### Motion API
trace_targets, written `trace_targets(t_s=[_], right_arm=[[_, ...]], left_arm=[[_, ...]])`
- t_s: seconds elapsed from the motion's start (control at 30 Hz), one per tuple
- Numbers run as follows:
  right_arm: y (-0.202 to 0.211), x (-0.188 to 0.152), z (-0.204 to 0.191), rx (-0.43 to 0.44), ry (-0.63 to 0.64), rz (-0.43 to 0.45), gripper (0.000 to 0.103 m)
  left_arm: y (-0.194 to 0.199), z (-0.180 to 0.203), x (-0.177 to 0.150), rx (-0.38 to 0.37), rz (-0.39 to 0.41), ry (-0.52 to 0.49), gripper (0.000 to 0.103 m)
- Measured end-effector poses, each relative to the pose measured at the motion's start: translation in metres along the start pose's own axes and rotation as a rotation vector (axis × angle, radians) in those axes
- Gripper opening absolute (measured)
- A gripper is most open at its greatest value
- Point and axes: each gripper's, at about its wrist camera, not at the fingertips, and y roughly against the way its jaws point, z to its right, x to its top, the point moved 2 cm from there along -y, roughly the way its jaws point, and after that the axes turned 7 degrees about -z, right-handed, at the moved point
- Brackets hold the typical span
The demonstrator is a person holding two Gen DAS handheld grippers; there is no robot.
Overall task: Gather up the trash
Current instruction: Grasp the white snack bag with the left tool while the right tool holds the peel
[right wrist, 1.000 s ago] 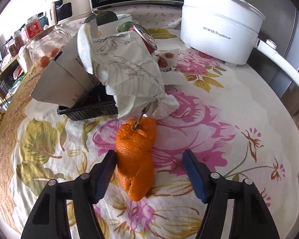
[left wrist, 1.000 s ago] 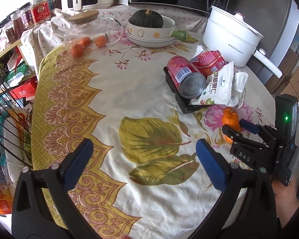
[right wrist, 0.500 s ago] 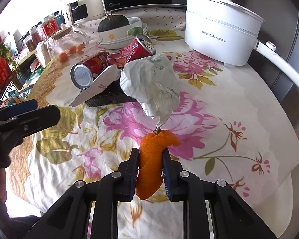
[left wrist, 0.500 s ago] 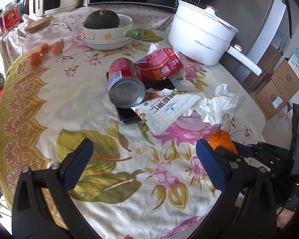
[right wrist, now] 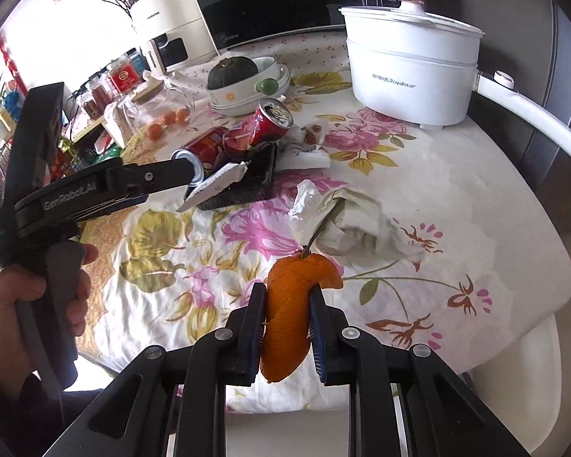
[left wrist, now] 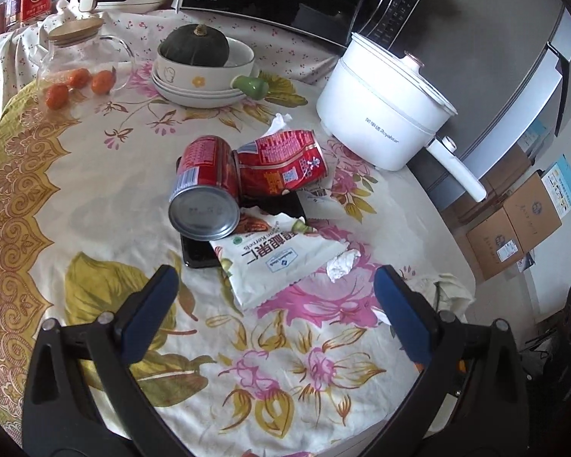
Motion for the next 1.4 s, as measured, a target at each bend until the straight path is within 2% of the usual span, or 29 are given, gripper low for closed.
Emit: trace_targets(t_s=[0.17, 0.43, 0.5, 0.6, 0.7, 0.9, 0.93, 0.97, 1.03, 1.23, 1.3, 1.33, 1.37, 1.4], right_arm=[[0.012, 0.002, 0.008, 0.009, -0.024, 0.027, 0.022], [0.017, 0.009, 0.029, 0.023, -0.077, 0.050, 0.022], [0.020, 0.011, 0.033, 0.023, -0.087, 0.060, 0.022], [0.021, 0.011, 0.037, 0.014, -0.093, 0.064, 0.022], [0.019, 0.009, 0.043, 0.005, -0.104, 0.052, 0.022], [0.017, 0.010, 0.045, -0.003, -0.113, 0.045, 0.022], [0.017, 0.010, 0.045, -0.002, -0.112, 0.045, 0.022], [0.018, 0.010, 0.045, -0.001, -0.112, 0.046, 0.022], [0.019, 0.010, 0.043, 0.000, -0.111, 0.048, 0.022], [0.023, 0.010, 0.043, 0.004, -0.116, 0.059, 0.022], [0.023, 0.010, 0.042, 0.008, -0.122, 0.057, 0.022], [0.023, 0.010, 0.041, 0.009, -0.123, 0.056, 0.022], [0.023, 0.009, 0.041, 0.010, -0.124, 0.055, 0.022], [0.023, 0.009, 0.040, 0.012, -0.124, 0.054, 0.022]], left_arm=[[-0.018, -0.001, 0.002, 0.032, -0.007, 0.058, 0.102], [-0.038, 0.003, 0.006, 0.116, -0.005, 0.081, 0.102], [-0.043, 0.000, 0.004, 0.128, -0.023, 0.093, 0.097], [-0.048, 0.001, 0.002, 0.143, -0.052, 0.067, 0.082], [-0.047, 0.000, -0.001, 0.156, -0.068, 0.029, 0.079], [-0.031, -0.005, -0.003, 0.134, -0.071, -0.006, 0.074], [-0.029, -0.006, -0.004, 0.121, -0.074, -0.008, 0.065], [-0.026, -0.008, -0.005, 0.110, -0.083, -0.010, 0.046], [-0.022, -0.010, -0.008, 0.096, -0.100, -0.015, 0.041], [0.001, -0.018, -0.013, 0.076, -0.077, -0.025, 0.042], [0.006, -0.020, -0.012, 0.056, -0.075, -0.007, 0.059], [0.010, -0.021, -0.011, 0.048, -0.059, 0.007, 0.082], [0.013, -0.022, -0.010, 0.047, -0.038, 0.014, 0.090], [0.015, -0.020, -0.008, 0.046, -0.027, 0.007, 0.090]])
